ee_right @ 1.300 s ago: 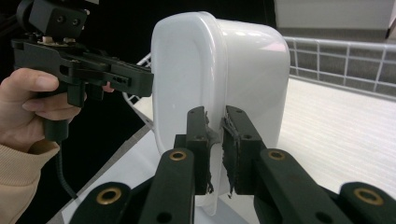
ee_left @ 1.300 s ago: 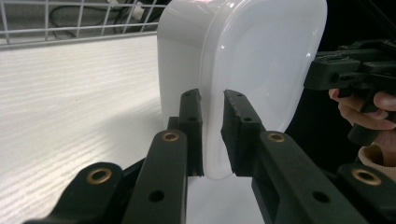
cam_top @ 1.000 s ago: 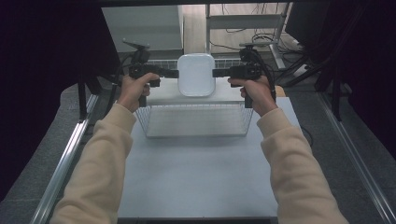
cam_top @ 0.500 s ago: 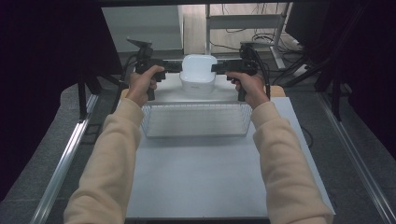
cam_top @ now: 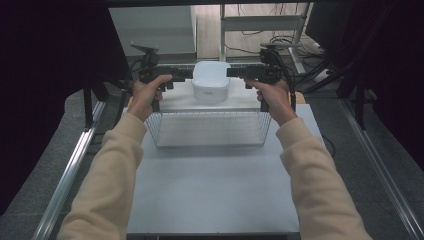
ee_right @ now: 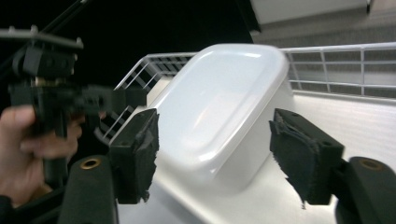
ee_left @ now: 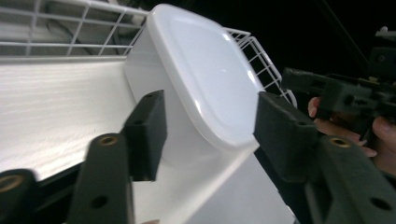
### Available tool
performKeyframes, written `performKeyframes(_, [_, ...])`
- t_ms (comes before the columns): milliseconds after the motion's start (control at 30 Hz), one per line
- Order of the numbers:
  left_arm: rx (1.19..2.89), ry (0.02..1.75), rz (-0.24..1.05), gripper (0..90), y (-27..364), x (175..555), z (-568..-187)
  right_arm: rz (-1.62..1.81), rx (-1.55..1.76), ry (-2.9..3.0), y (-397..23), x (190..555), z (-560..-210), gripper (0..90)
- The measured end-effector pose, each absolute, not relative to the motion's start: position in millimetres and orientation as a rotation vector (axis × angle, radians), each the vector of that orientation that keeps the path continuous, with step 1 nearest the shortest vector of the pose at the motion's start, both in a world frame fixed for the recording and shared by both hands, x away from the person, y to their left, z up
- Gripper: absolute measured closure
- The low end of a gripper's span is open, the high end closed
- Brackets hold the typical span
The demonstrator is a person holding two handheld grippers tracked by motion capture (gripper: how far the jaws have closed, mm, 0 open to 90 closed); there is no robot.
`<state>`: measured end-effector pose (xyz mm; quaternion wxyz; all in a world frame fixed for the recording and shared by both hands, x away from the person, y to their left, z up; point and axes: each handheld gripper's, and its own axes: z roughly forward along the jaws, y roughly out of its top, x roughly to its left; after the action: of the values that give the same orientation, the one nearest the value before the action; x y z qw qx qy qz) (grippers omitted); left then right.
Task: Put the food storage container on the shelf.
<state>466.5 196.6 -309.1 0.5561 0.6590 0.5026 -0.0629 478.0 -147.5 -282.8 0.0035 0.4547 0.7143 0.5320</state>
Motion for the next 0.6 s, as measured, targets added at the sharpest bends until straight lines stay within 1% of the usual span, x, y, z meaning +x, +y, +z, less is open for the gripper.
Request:
performKeyframes(100, [1.556,1.147,-0.088,36.2,204,440,-306,1.643,1.311,2.256,-158,455,-281,28.5])
performKeyframes(200, [1.581,1.123,0.007,33.0,211,411,-308,1.609,1.217,2.268,-170,433,-287,26.9])
performKeyframes(233, [1.585,1.119,0.036,32.2,214,401,-310,1.578,1.158,2.278,-178,419,-295,26.2])
performKeyframes(267, [1.588,1.108,0.058,32.2,216,391,-314,1.578,1.158,2.278,-178,419,-295,26.2])
performKeyframes(400, [1.628,1.068,0.104,31.3,218,354,-332,1.555,1.062,2.276,-192,391,-316,24.5])
performKeyframes(433, [1.643,1.063,0.113,30.6,218,346,-337,1.544,1.031,2.273,-199,377,-330,24.3])
performKeyframes(467, [1.65,1.061,0.125,30.6,217,337,-343,1.544,1.031,2.273,-199,377,-330,24.3])
performKeyframes(533, [1.675,1.052,0.137,30.3,214,322,-355,1.502,1.003,2.273,-206,362,-346,23.7])
performKeyframes(600, [1.702,1.052,0.184,30.1,210,307,-367,1.479,0.988,2.273,-211,352,-359,23.2])
